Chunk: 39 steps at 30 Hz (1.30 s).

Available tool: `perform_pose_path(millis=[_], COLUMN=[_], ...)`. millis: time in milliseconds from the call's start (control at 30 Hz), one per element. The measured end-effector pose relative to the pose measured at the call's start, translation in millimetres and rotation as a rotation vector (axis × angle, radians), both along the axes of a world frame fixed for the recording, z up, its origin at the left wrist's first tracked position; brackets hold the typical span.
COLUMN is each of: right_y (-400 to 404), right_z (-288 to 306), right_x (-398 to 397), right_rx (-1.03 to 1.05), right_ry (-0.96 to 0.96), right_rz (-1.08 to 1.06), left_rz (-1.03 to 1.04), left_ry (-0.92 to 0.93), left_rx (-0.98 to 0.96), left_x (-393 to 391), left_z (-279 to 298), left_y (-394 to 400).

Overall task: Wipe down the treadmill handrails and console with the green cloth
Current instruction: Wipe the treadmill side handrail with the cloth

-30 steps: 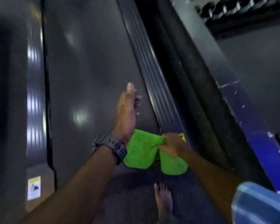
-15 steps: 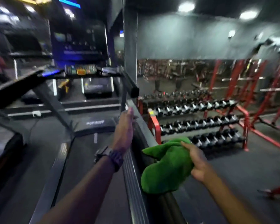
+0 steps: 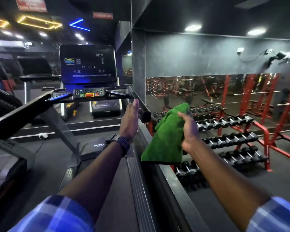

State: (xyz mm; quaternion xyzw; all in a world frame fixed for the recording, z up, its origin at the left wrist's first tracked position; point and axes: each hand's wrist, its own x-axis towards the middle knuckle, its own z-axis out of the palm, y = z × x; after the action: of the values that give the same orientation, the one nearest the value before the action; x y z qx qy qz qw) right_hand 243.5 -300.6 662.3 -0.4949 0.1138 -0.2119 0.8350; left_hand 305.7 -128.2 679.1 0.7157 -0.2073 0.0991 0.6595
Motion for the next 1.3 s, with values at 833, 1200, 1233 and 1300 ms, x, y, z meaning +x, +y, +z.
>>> perform_pose_path(millis=[833,1200,1233,1300], right_y=[-66.7,-104.2,-108.6,-103.3], right_z=[-95.0,-116.4,-105.4,-101.4], right_x=[416.8,426.2,430.8,429.5], right_rx=[-1.821,-1.298,-1.352,-1.363], right_ry=[-0.461,-0.854,-0.88,-0.774], right_rz=[-0.112,0.058,0.15,0.207], left_rz=[0.442,0.409,0.408,0.407], left_ry=[-0.076,-0.119,-0.123,-0.114], left_rx=[0.13,0.144,0.142,0.135], left_x=[312.6,331.2,331.4,336.1], left_z=[-26.5,-17.5,-15.8,-17.8], left_y=[-138.9,-147.7,-148.6,-150.3])
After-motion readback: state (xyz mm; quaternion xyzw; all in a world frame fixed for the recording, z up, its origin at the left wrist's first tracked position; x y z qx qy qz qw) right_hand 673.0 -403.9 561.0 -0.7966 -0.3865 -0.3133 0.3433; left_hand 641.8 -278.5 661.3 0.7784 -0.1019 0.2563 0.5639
